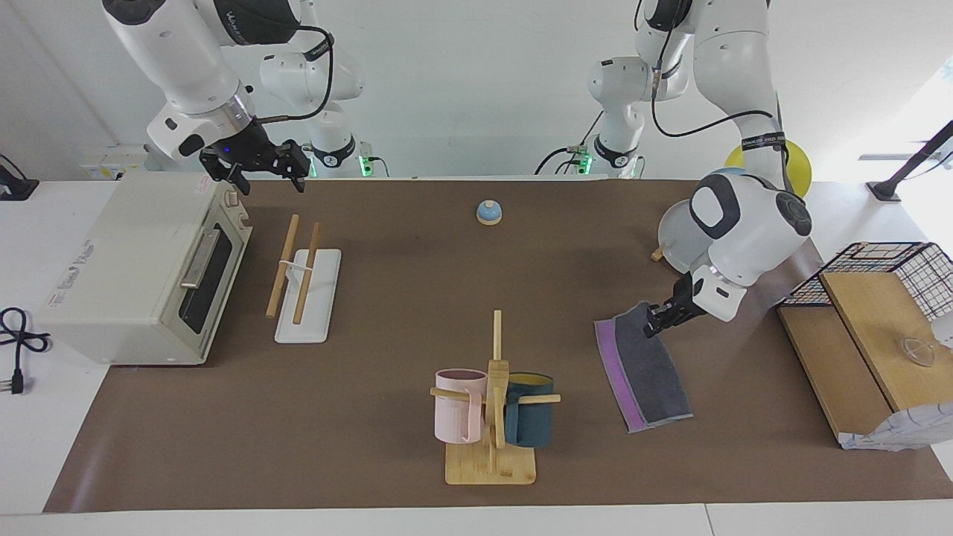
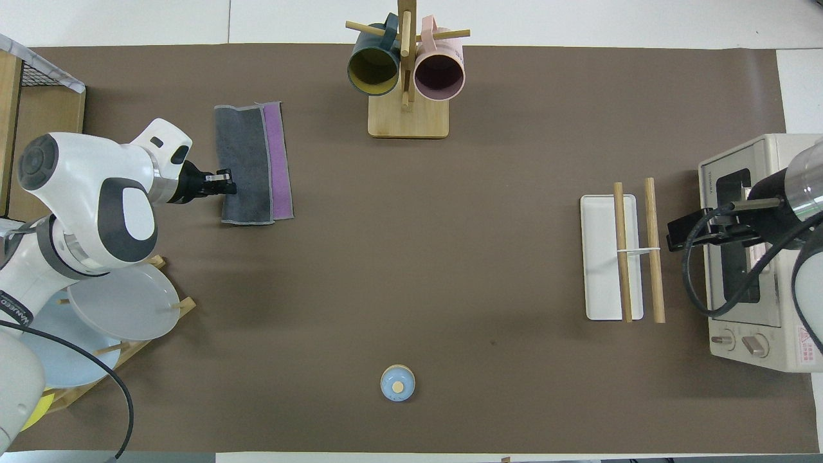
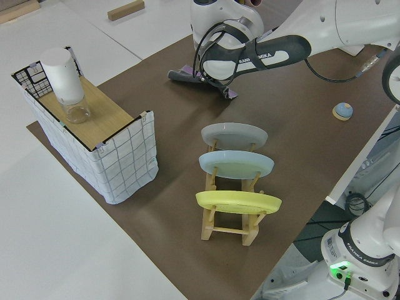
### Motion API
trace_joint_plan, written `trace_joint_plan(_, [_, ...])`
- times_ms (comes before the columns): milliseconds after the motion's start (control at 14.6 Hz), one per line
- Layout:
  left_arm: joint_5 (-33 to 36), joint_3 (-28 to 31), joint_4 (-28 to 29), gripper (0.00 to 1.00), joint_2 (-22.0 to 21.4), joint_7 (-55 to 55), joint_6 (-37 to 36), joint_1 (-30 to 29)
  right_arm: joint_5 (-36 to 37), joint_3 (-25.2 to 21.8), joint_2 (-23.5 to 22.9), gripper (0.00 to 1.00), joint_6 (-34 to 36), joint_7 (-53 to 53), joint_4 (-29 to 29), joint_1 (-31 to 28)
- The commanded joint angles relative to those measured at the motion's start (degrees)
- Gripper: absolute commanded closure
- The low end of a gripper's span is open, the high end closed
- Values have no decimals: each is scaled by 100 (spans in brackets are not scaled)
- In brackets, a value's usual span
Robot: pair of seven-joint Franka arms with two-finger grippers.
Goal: Fold towel and hang on rack
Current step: 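Lift the folded towel with the left gripper while the right gripper approaches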
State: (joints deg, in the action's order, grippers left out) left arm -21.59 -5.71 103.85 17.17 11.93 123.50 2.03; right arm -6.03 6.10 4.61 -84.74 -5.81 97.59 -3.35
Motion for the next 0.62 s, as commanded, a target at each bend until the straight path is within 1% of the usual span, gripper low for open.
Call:
trace_joint_plan(0, [-12,-70,-443,100,-230,1595,-729,139,-346,5,172,0,123,-463,199,-182])
trace_joint_plan(205, [-12,-359,-787,100,-441,3407,-1318,149,-951,5,251,0,63,-1060,383,-376])
trace_joint_plan(411, [-178,-614,-744,100,-837,4998,-1329,149,-1645,5,251,0,80,-2271,392,-359])
trace_joint_plan(548, [-459,-712,-691,100,-1126,5904,-1346,184,-2145,48,251,0,-68,-3220,392,-298])
